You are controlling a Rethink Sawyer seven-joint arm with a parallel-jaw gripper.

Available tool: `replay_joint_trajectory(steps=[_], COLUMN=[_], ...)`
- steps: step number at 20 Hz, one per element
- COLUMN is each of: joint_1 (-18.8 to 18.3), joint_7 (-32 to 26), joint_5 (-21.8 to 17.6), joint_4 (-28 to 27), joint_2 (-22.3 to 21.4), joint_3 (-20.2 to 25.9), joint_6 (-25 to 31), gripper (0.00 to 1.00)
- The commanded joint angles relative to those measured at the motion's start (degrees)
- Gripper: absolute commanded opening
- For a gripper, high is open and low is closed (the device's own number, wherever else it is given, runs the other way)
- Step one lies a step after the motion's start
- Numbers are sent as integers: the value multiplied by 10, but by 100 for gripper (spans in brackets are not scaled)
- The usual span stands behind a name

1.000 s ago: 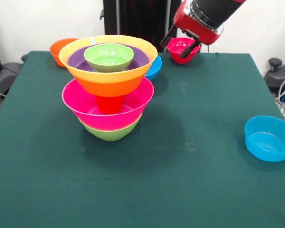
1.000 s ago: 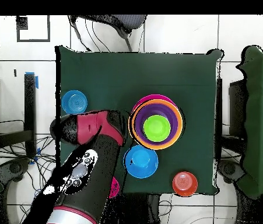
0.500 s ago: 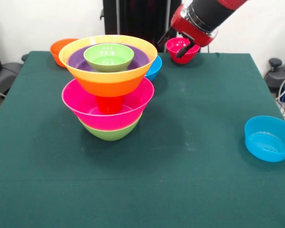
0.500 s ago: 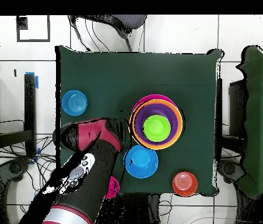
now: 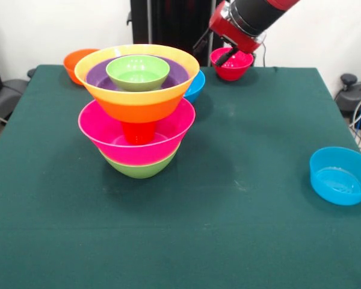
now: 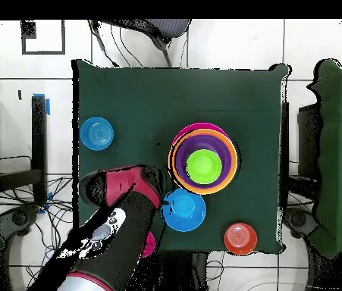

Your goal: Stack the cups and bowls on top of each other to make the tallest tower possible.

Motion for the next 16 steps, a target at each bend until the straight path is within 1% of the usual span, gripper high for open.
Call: replay_joint_trajectory(steps=[1,16], joint_1=[5,20], joint_7=[103,134], joint_5=[-8,8], joint_4=[41,61], joint_2=[25,83], joint_3=[30,29], joint_6=[-62,-143], gripper=[100,100])
